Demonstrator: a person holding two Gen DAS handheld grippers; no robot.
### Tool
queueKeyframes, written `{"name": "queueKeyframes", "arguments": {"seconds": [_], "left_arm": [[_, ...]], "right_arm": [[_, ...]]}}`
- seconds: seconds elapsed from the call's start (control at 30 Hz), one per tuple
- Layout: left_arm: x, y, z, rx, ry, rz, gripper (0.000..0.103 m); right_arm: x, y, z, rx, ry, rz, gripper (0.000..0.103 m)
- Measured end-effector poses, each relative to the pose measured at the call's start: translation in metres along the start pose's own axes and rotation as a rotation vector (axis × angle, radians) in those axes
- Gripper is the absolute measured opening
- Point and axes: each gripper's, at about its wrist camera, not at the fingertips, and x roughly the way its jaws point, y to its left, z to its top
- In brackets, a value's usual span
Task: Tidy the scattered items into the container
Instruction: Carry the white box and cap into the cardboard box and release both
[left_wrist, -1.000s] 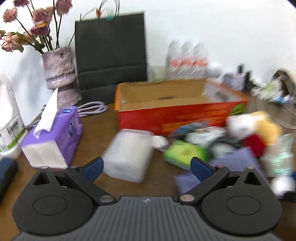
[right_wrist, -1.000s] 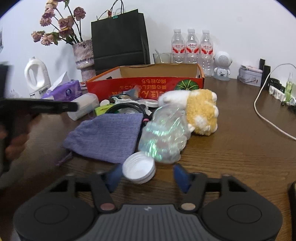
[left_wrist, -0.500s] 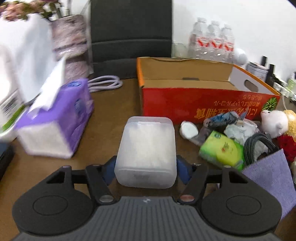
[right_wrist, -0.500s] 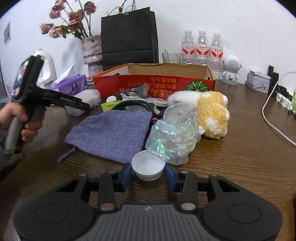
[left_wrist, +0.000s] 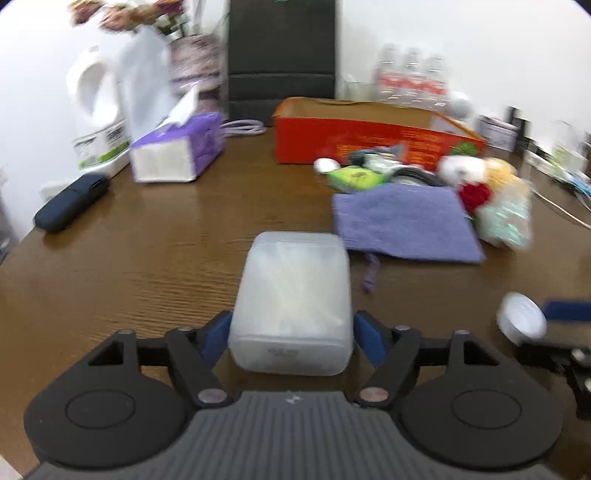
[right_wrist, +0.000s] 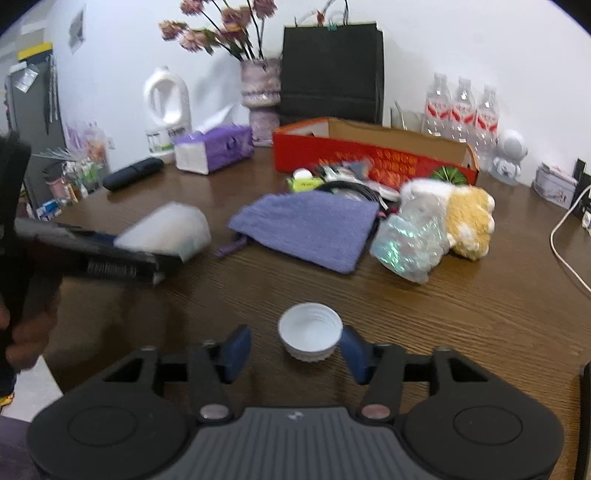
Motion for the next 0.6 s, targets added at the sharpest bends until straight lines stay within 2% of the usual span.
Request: {"name": "queueKeyframes", "arguments": {"seconds": [0.07,0.13,0.17,0.2,0.3,0.37,0.43,0.5,0.6], "left_arm": [[0.004,0.002,0.005,0.022,-0.004,-0.004,0.083],[0.013,0.008,0.013,0.004,0.021,-0.047,0.082],[0.018,0.01,0.015,-0.008,0.048,-0.072,0.074],[0.024,0.011,0.015,-0.016,0.078,-0.093,0.066],[0.021,0.009,0.012,-0.019,0.077,-0.097,0.066],[0.011,0.008,0.008,-0.039,0.044,-0.095,0.065],[-0.002,0.005,0.01,-0.047,-0.005,-0.061,0.065],[-0.014,0.002,0.022,-0.054,-0.072,-0.052,0.065],[-0.021,0.0,0.054,-0.06,-0.171,-0.089,0.065]], "right_arm": [[0.006,-0.002,-0.001,0.013,-0.009,-0.016,0.059],[0.016,-0.006,0.0,0.04,0.005,-0.023,0.053],[0.021,-0.006,0.001,0.044,0.005,-0.031,0.044],[0.023,-0.004,0.001,0.04,-0.005,-0.049,0.039],[0.019,-0.003,0.001,0.057,-0.022,-0.032,0.039],[0.01,-0.003,0.003,0.063,-0.05,-0.032,0.039],[-0.005,-0.007,0.012,0.099,-0.096,-0.013,0.039],[-0.019,-0.014,0.027,0.127,-0.17,0.004,0.039],[-0.028,-0.028,0.057,0.127,-0.247,-0.006,0.039]]}}
